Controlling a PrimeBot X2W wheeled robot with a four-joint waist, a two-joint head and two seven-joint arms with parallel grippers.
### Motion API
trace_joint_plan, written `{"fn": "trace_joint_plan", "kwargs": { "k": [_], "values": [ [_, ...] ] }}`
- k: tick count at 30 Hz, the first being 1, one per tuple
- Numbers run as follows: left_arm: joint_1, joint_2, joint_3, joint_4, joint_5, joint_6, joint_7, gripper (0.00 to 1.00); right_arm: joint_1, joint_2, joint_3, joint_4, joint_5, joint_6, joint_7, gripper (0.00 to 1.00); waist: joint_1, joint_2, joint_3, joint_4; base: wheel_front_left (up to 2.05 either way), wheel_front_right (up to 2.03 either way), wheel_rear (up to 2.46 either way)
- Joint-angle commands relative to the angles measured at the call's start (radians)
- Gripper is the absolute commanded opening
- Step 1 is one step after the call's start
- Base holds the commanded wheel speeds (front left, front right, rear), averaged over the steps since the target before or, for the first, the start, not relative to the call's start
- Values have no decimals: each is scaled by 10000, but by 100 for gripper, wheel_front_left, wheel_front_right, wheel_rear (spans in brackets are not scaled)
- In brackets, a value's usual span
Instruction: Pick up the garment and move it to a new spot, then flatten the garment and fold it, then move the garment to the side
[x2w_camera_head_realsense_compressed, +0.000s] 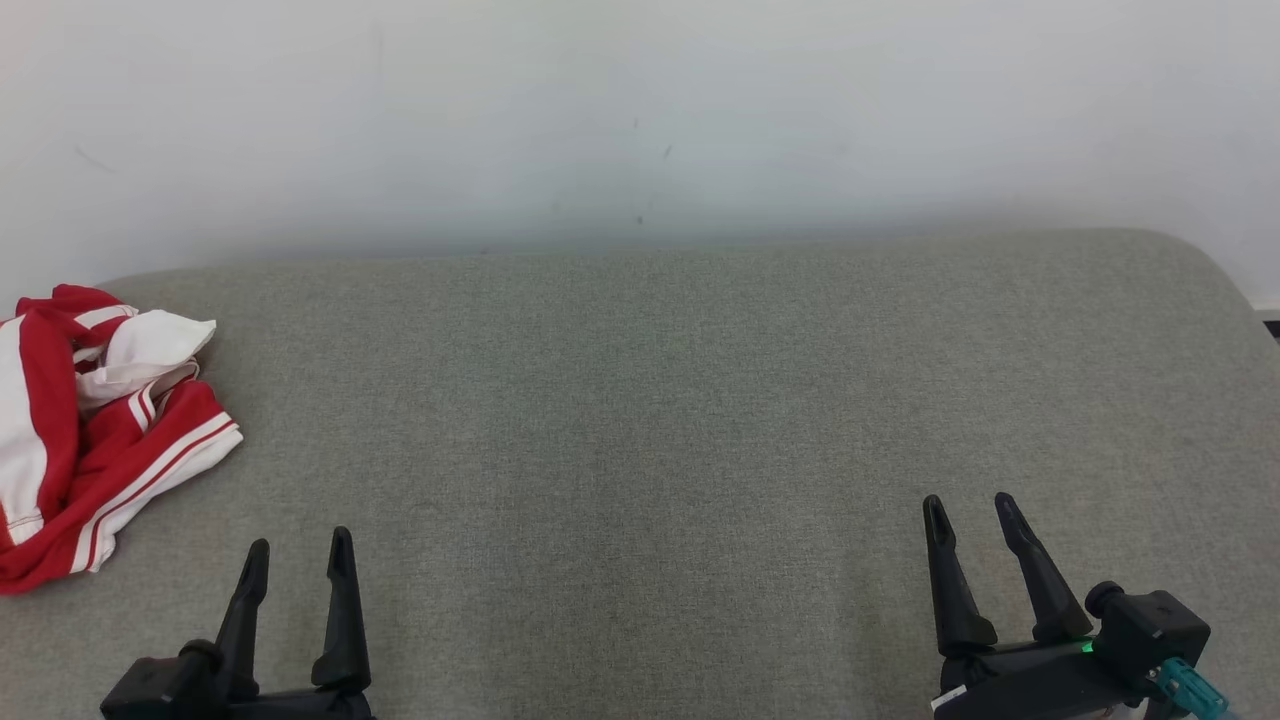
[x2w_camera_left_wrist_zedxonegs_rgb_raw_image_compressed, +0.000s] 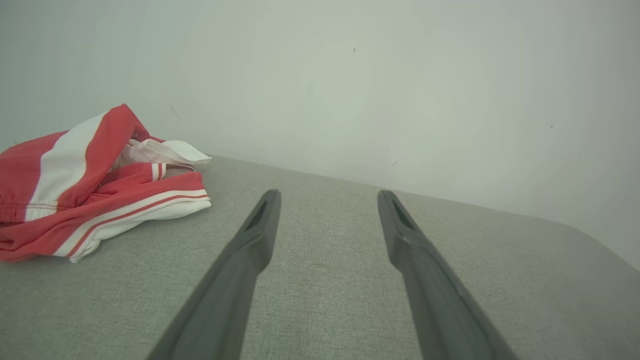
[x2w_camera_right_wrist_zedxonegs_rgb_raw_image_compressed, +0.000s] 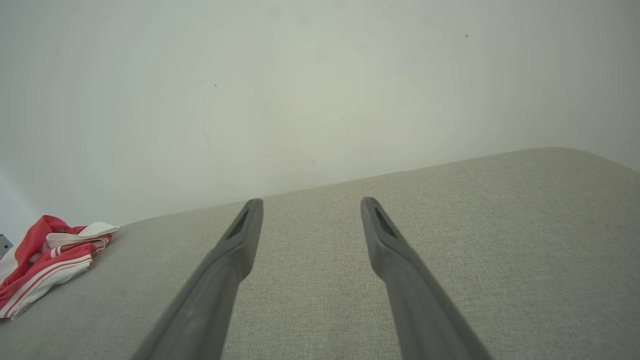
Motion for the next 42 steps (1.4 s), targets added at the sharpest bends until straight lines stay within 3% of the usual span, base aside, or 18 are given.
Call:
{"fn": "trace_joint_plan", "kwargs": {
  "k": [1,29,42],
  "values": [
    [29,35,35,-86,219,-33,-93,100,19,-59,16,-88,-224,-16,-87,100,0,0,2,2,0,0,0],
    [309,-64,172,-97,1918,-458,-634,100,382,17,-372,-259,-1192,-21,-631,100,0,0,4,47,0,0,0],
    [195,-83,219,83,1741,-484,-619,100,395,73,-454,-113,-790,-21,-624,100,0,0,21,51,0,0,0]
  ]
}}
